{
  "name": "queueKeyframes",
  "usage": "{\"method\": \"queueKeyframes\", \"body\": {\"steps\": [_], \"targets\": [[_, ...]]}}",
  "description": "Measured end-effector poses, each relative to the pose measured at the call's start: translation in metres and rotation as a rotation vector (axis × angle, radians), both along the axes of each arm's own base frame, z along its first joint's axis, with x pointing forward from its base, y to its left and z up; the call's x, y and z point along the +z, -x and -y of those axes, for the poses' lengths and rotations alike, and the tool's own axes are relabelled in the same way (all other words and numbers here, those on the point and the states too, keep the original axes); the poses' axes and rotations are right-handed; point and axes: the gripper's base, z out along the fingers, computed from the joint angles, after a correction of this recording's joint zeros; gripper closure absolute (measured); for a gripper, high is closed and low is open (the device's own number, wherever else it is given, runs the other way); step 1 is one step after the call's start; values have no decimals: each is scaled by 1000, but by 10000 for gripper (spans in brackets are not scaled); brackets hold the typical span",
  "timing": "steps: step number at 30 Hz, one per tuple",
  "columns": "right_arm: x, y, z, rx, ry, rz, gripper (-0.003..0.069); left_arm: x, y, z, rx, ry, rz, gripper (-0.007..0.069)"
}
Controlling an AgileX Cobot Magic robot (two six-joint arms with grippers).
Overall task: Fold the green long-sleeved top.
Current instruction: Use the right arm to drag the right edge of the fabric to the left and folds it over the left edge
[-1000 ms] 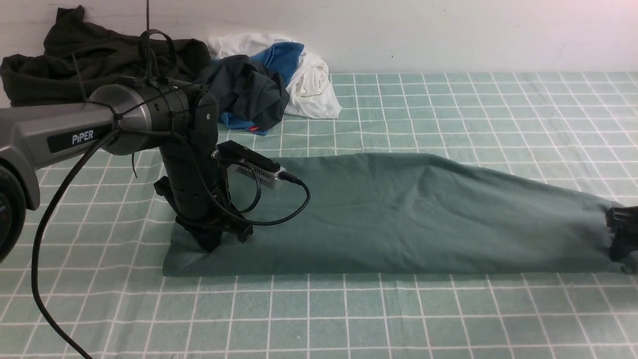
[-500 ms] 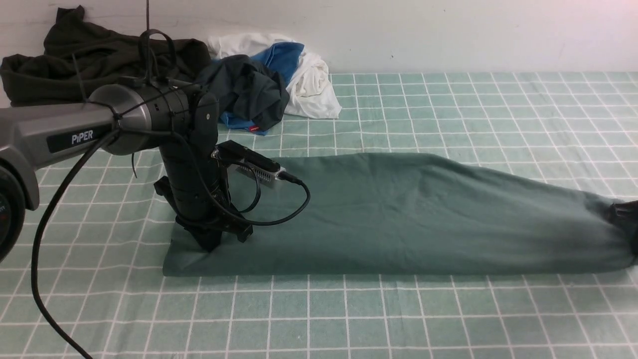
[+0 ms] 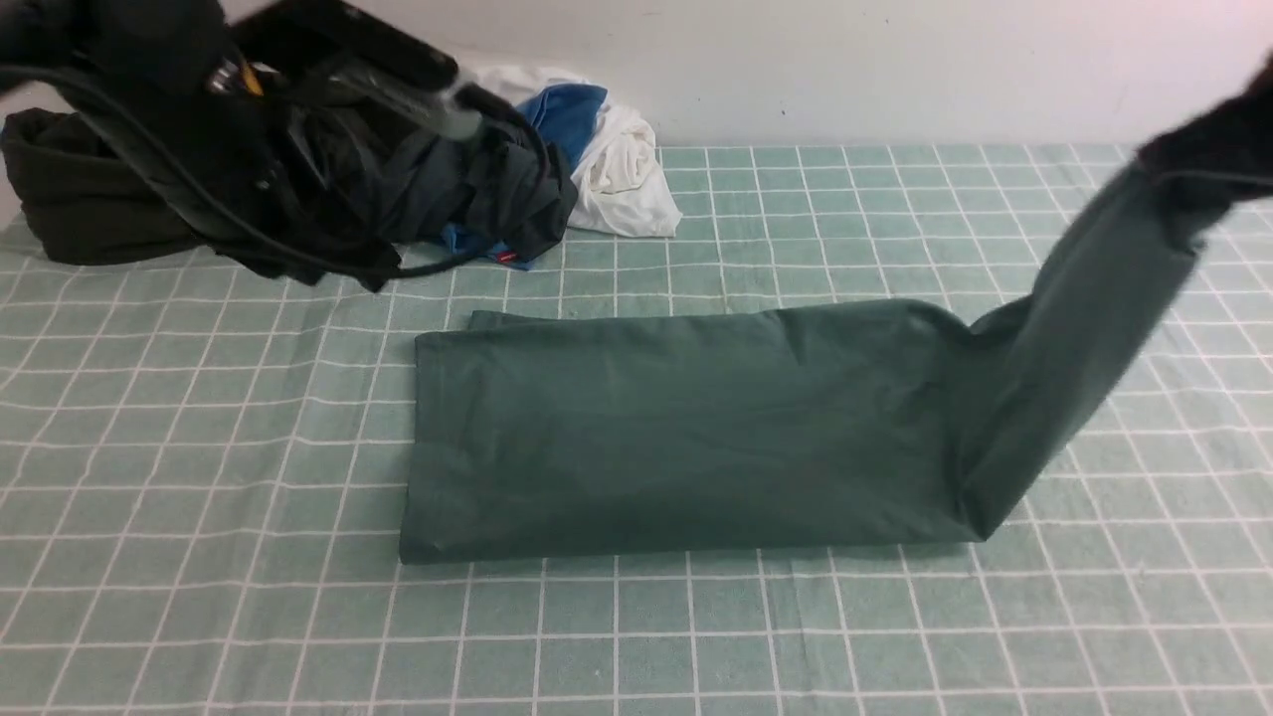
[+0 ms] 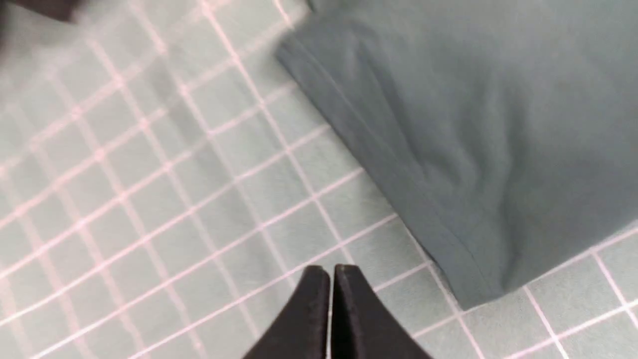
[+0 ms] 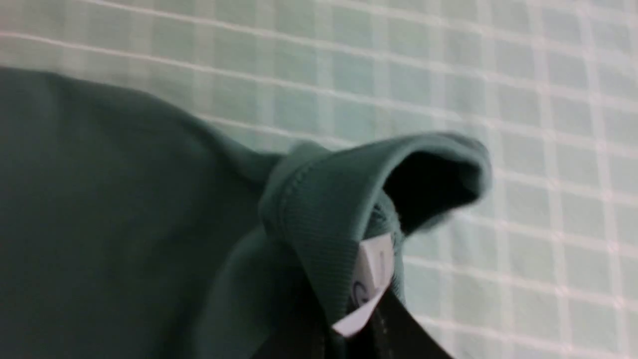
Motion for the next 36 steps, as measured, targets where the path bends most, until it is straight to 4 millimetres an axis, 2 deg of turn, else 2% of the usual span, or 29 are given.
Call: {"method": "queueKeyframes", "body": {"steps": [1, 2, 5, 6, 9, 10, 11, 12, 16, 19, 22, 23, 26, 28, 32, 35, 36], "targets": [[0, 0, -5, 15, -2, 1, 623, 3, 2, -1, 2, 0, 7, 627], [5, 0, -35, 96, -24, 16, 623, 18, 17, -6, 13, 8, 47, 627], [-1, 2, -106, 272, -48, 26, 623, 38, 49, -18, 40, 12, 94, 627], [-11, 0, -133, 329, -58, 17, 623, 43, 62, -23, 56, 8, 100, 627], [-36, -4, -188, 430, -84, 0, 623, 50, 92, -34, 96, 11, 119, 627], [-38, -4, -191, 436, -86, -2, 623, 48, 93, -34, 97, 9, 113, 627], [-47, -5, -205, 457, -95, -10, 623, 50, 102, -38, 107, 12, 120, 627], [-67, -5, -235, 500, -113, -26, 623, 46, 118, -43, 119, 11, 115, 627], [-110, -10, -276, 539, -150, -83, 613, 34, 147, -52, 132, 17, 115, 627], [-124, -14, -289, 545, -174, -120, 566, 19, 164, -57, 149, 20, 98, 627], [-114, -14, -294, 552, -203, -142, 448, 4, 181, -63, 179, 37, 109, 627], [-103, -12, -293, 562, -205, -147, 389, -4, 190, -65, 189, 46, 120, 627], [-77, -6, -288, 591, -189, -151, 292, -19, 205, -70, 214, 80, 151, 627], [-41, 6, -273, 619, -131, -148, 218, -39, 226, -75, 231, 126, 207, 627], [3, 24, -248, 626, -67, -91, 210, -62, 250, -81, 226, 175, 299, 627], [23, 42, -231, 628, -53, -69, 256, -73, 265, -86, 216, 205, 375, 627], [22, 49, -225, 629, -44, -87, 286, -76, 270, -87, 214, 215, 398, 627]]}}
